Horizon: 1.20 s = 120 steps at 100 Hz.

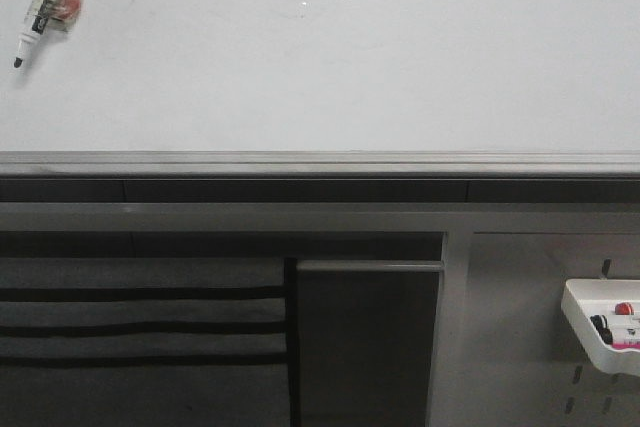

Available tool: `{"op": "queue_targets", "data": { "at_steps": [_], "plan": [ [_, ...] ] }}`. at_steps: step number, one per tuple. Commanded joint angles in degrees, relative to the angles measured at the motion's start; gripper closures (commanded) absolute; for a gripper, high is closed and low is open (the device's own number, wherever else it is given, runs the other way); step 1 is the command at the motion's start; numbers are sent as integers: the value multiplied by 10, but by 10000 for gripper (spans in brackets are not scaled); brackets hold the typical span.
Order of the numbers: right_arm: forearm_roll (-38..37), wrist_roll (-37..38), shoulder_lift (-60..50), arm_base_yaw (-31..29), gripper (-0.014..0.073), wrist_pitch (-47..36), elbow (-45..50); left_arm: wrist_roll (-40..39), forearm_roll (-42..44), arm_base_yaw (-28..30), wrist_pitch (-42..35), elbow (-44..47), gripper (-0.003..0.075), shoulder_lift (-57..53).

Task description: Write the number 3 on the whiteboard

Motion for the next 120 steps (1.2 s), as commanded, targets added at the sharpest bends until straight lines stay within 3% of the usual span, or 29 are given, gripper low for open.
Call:
{"op": "queue_targets", "data": {
  "at_steps": [1,18,40,58,92,120],
  "plan": [
    [-6,-3,-13,1,668,-46,11,-3,-1,0,-42,1,738,-17],
    [-6,-7,-13,1,668,-46,11,-3,-1,0,-42,1,738,-17],
    [-16,-7,-13,1,668,-55,5,-3,-1,0,-98,-7,738,-17],
    [-16,-7,-12,1,668,21,-63,-3,-1,0,-96,-63,738,-17],
    [-16,-9,82,1,668,200,-252,8,33,0,123,-261,738,75],
    [-16,-83,221,1,668,285,-378,30,33,0,254,-388,738,200]
  ]
}}
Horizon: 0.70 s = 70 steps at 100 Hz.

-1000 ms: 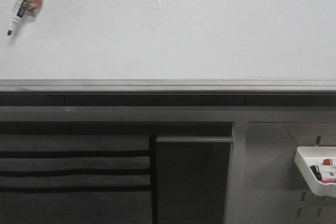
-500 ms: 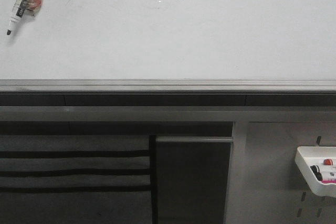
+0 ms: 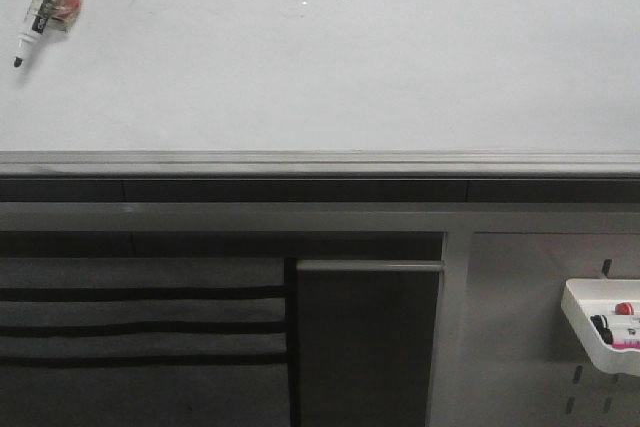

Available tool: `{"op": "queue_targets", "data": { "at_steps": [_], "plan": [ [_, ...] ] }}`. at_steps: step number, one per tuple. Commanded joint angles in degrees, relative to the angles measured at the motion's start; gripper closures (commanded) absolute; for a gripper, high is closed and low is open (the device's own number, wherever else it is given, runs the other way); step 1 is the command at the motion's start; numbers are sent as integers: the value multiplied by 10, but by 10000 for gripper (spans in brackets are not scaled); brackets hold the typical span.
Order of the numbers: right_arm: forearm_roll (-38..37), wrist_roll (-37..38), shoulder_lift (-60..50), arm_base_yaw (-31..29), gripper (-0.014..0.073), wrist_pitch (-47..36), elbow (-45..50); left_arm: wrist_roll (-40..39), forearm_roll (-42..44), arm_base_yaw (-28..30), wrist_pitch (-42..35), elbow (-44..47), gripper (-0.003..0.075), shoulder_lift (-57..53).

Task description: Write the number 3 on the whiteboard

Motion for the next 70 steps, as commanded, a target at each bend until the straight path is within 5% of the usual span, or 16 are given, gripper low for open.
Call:
{"op": "queue_targets", "data": {
  "at_steps": [1,70],
  "plan": [
    [-8,-21,48,1,668,-19,-48,2,2,0,-8,-45,738,41],
    [-8,-21,91,1,668,-30,-57,2,-8,0,-16,-52,738,66]
  ]
}}
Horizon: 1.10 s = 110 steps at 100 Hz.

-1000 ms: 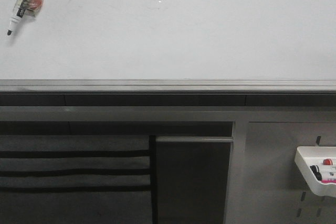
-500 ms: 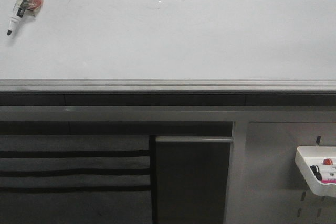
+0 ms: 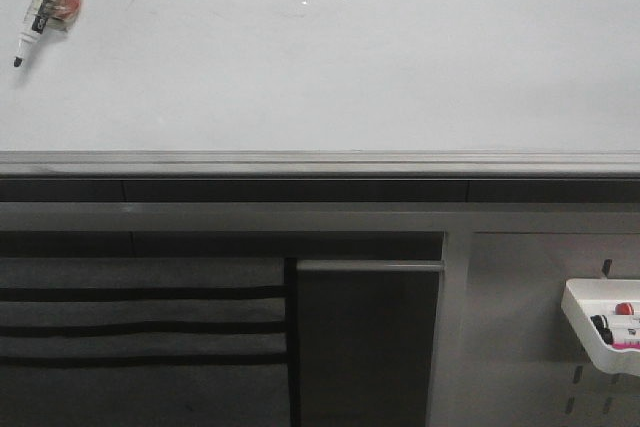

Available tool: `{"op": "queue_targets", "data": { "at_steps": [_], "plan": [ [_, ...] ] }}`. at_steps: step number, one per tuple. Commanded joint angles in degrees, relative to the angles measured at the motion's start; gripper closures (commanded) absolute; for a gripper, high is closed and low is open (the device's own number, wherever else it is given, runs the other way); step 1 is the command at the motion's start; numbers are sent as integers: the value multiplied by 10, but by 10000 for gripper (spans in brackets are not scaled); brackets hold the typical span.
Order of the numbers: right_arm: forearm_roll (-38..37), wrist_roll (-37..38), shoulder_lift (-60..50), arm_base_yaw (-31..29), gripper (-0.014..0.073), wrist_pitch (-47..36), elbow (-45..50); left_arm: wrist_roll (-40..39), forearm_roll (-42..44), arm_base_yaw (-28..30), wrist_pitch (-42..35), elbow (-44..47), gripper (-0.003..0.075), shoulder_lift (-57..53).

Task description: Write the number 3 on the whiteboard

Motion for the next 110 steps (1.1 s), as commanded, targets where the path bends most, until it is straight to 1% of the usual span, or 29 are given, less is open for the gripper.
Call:
{"op": "queue_targets", "data": {
  "at_steps": [1,9,14,18,19,21,24,25,26,27,28,31,35,37,41,46,69,84,94,100,107,110],
  "plan": [
    [-8,-7,9,1,668,-44,-20,1,-5,0,-38,-20,738,9],
    [-8,-7,11,1,657,-55,-20,-3,-1,0,-39,-20,731,9],
    [-8,-7,11,1,611,-57,-20,-4,-1,0,-39,-20,689,9],
    [-9,-7,11,1,538,-60,-20,-4,-1,0,-40,-20,616,9],
    [-9,-7,11,1,507,-61,-20,-4,-1,0,-40,-20,601,9],
    [-11,-7,11,1,473,-64,-20,-4,-1,0,-40,-20,550,9],
    [-13,-7,11,1,382,-69,-20,-4,-1,0,-40,-20,456,9],
    [-13,-7,11,1,364,-70,-20,-4,-1,0,-40,-20,437,9],
    [-13,-7,11,1,327,-70,-20,-4,-1,0,-40,-20,418,9],
    [-14,-7,11,1,309,-71,-20,-4,-1,0,-40,-20,380,9],
    [-14,-7,11,1,291,-71,-20,-4,-1,0,-40,-20,361,9],
    [-14,-7,11,1,207,-72,-20,-4,-1,0,-40,-20,278,9],
    [-14,-7,11,1,130,-74,-20,-4,-3,0,-40,-20,216,9],
    [-14,-7,11,1,110,-75,-20,-4,-3,0,-40,-20,182,9],
    [-14,-7,11,1,68,-75,-20,-4,-3,0,-40,-20,158,9],
    [-14,-7,11,1,50,-74,-20,-4,-3,0,-40,-20,155,9],
    [-14,-7,11,1,52,-74,-20,-4,-5,0,-40,-20,195,9],
    [-11,-7,11,1,52,-73,-20,-4,-38,0,-42,-20,237,9],
    [22,-5,12,1,53,-71,-20,-3,-42,0,-51,-15,269,12],
    [58,-7,14,3,53,-70,-20,0,-46,-5,-57,-11,281,21],
    [113,-36,19,13,53,-67,-20,18,-47,-21,-57,-10,291,44],
    [137,-62,22,19,53,-66,-20,25,-47,-31,-61,-10,291,58]
  ]
}}
